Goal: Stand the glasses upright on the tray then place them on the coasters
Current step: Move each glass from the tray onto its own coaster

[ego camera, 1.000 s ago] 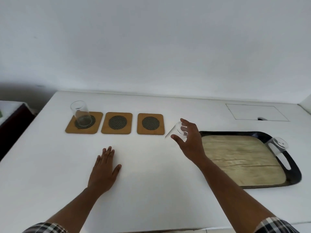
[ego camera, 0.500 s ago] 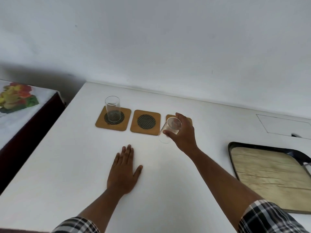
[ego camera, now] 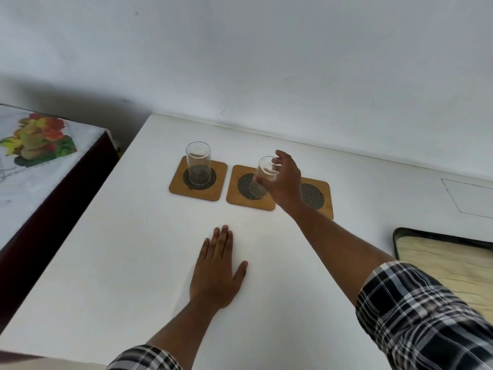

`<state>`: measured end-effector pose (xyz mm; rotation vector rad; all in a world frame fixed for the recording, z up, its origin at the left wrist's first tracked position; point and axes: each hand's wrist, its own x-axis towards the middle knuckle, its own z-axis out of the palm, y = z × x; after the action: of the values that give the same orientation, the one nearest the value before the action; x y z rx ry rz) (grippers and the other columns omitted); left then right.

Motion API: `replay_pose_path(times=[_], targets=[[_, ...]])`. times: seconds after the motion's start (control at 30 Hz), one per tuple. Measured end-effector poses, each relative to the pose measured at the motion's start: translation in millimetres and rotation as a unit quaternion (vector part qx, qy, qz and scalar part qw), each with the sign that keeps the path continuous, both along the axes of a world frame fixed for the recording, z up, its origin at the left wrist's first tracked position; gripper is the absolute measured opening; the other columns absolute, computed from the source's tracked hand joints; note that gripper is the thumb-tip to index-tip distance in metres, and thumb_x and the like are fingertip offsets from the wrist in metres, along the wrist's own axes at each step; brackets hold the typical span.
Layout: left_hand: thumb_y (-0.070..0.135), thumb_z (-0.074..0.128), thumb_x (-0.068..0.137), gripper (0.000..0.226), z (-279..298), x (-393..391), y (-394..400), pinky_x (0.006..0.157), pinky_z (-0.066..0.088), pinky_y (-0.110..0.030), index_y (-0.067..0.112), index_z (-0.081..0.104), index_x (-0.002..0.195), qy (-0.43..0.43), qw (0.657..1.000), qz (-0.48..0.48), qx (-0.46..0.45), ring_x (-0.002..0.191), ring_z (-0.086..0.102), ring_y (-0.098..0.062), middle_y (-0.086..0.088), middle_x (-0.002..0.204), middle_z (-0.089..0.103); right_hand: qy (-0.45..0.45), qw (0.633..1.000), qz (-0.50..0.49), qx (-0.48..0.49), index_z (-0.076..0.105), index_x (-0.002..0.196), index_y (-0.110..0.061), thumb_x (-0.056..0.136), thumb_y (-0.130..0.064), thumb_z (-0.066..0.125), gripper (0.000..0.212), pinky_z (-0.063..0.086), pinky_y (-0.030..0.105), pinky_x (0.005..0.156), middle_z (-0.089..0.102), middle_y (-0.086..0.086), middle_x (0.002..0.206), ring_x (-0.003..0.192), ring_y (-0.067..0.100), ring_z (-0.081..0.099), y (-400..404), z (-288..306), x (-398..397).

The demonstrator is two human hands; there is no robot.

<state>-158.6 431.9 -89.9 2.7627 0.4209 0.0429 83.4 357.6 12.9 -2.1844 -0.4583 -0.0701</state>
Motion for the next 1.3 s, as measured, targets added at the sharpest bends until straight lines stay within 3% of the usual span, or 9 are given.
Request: replay_pose_path(times=[0.53,0.7,0.87,1.03,1.17,1.3], targets=[[0.065,0.019,0.098,0.081,2,0,-1,0.126,0.004,-0.038,0.019,-0.007,0.159,0.001,1.000,0.009,-0.013,0.152,-0.019,-0.012,0.002,0.168,-0.013,0.003,1.000,-0.001,-0.018,0.048,0.144,-0.010,0.068,-0.037,0.094,0.093,0.039,0.022,0.095,0.063,0.005,0.133,0.119,0.017,0.061,21,-11,4],[0.065,0.019,0.098,0.080,2,1,-1,0.126,0.006,-0.040,0.019,-0.005,0.159,0.005,1.000,0.010,-0.012,0.153,-0.017,-0.013,0.002,0.168,-0.011,0.007,1.000,-0.016,-0.013,0.050,0.141,-0.011,0.064,-0.042,0.095,0.095,0.047,0.029,0.095,0.064,0.004,0.131,0.116,0.017,0.064,24,-12,2],[0.065,0.020,0.099,0.080,1,1,-1,0.124,-0.001,-0.036,0.019,-0.005,0.159,-0.001,1.000,0.010,-0.004,0.153,-0.018,-0.013,0.002,0.168,-0.011,0.012,1.000,-0.023,-0.001,0.051,0.140,-0.013,0.064,-0.043,0.095,0.093,0.052,0.035,0.097,0.063,0.004,0.130,0.115,0.016,0.064,25,-15,0],[0.064,0.021,0.099,0.080,-1,1,-1,0.124,0.002,-0.037,0.017,-0.002,0.160,-0.009,1.000,0.008,-0.010,0.154,-0.014,-0.014,0.001,0.169,-0.007,0.048,0.999,0.010,-0.009,0.038,0.151,-0.012,0.066,-0.048,0.093,0.107,0.045,0.037,0.109,0.052,0.010,0.146,0.134,0.022,0.053,19,-15,-2],[0.064,0.018,0.098,0.081,-1,0,1,0.126,0.005,-0.039,0.016,-0.005,0.159,0.002,1.000,0.002,-0.006,0.153,-0.017,-0.014,0.001,0.168,-0.010,0.067,0.997,0.017,-0.024,0.030,0.157,-0.011,0.070,-0.053,0.090,0.113,0.034,0.029,0.110,0.041,0.011,0.156,0.144,0.024,0.041,0,-16,-14],[0.065,0.016,0.098,0.082,-3,1,1,0.126,0.005,-0.040,0.014,-0.003,0.159,0.014,1.000,0.000,-0.002,0.154,-0.015,-0.016,-0.002,0.168,-0.010,0.076,0.997,0.011,-0.022,0.030,0.157,-0.011,0.075,-0.061,0.082,0.109,0.042,0.046,0.115,0.039,0.012,0.157,0.144,0.026,0.042,-29,-17,-33]])
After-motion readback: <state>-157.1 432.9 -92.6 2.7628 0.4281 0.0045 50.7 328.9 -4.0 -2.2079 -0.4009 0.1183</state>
